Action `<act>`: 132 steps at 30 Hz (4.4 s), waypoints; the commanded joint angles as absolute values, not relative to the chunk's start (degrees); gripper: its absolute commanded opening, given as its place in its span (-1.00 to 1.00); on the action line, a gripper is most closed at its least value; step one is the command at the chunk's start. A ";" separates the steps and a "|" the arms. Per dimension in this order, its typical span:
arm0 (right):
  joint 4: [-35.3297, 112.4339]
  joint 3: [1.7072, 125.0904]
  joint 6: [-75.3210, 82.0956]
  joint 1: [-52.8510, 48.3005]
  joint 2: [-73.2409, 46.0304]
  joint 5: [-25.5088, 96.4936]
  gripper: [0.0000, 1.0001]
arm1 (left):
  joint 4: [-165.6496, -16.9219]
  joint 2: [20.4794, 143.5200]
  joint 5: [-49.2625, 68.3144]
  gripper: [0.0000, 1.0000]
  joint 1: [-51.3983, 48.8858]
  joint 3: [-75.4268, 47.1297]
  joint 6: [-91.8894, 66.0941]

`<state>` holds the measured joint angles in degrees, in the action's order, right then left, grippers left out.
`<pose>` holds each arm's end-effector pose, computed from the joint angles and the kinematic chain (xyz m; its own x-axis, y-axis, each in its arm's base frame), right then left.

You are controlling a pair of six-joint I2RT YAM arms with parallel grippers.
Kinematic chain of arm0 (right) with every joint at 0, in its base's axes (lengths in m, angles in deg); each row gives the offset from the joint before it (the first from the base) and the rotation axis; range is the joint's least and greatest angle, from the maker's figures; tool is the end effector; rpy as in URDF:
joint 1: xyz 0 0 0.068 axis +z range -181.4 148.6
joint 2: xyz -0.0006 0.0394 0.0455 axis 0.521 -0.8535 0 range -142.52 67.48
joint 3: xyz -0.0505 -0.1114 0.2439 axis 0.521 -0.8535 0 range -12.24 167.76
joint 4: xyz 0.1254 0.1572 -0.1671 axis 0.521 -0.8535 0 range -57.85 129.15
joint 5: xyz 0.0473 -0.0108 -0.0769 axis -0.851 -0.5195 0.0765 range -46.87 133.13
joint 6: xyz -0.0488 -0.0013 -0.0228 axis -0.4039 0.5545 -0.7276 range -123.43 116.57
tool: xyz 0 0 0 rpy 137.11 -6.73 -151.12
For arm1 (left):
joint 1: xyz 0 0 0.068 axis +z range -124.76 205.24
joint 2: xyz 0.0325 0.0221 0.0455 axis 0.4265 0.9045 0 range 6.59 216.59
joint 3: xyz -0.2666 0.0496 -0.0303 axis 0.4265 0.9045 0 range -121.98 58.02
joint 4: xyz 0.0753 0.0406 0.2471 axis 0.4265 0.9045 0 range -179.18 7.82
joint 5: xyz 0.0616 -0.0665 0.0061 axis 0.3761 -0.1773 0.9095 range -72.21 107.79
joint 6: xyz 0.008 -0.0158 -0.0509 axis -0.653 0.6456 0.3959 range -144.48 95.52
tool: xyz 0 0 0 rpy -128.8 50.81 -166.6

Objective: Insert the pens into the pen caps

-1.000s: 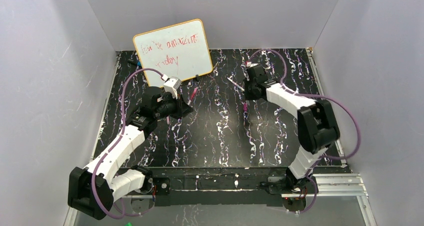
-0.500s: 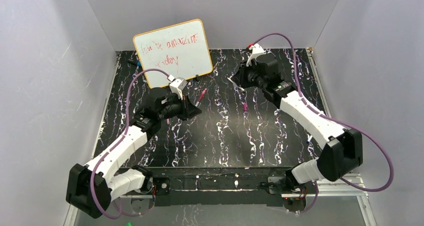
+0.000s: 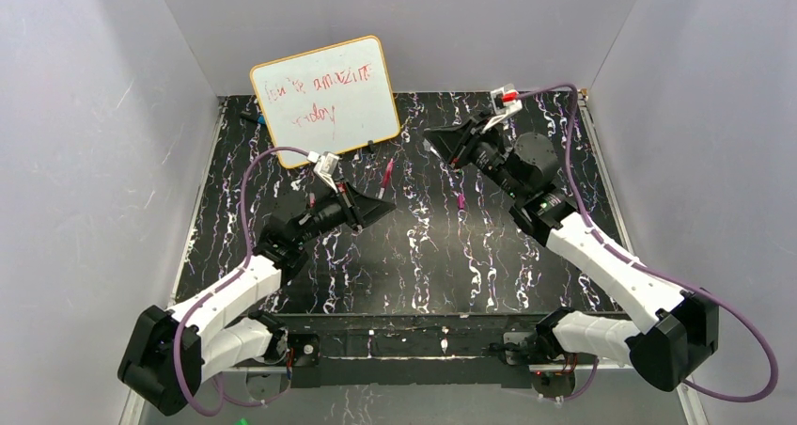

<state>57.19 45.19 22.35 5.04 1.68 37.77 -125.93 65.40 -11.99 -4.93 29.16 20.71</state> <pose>0.2158 0.1636 0.3964 -0.1678 0.4144 -0.8945 -0.6581 0.6285 0.4146 0.1896 -0.1307 0.2815 -0.5398 -0.3985 -0.7415 0.6805 0.3119 -0.6631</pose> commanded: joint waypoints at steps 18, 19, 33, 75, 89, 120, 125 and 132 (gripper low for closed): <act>82.75 40.65 34.80 7.77 1.53 34.26 -0.59 | -150.10 68.04 -11.00 -1.00 -12.61 29.99 29.34; 82.79 40.61 34.88 7.96 1.31 34.30 -0.59 | -150.40 68.07 -10.97 -1.00 -12.84 29.92 29.38; 82.50 40.95 34.16 9.52 -0.01 34.58 -0.58 | -152.64 68.60 -11.87 -1.00 -14.48 29.79 28.61; 79.79 39.15 33.75 10.74 4.37 34.27 -0.52 | -152.75 66.27 -9.66 -1.00 -14.47 31.99 22.46; 80.54 40.27 33.05 10.77 4.60 35.29 -0.52 | -152.73 66.38 -10.77 -1.00 -14.48 32.09 22.72; 80.15 39.47 34.20 10.77 6.91 34.09 -0.50 | -152.87 65.70 -11.41 -1.00 -14.48 32.27 22.30; 80.13 38.38 34.66 10.76 7.23 34.13 -0.50 | -153.16 65.63 -11.74 -1.00 -14.48 31.83 21.82; 80.84 37.80 35.02 10.76 6.32 33.99 -0.50 | -154.54 65.97 -13.90 -1.00 -14.48 31.01 21.34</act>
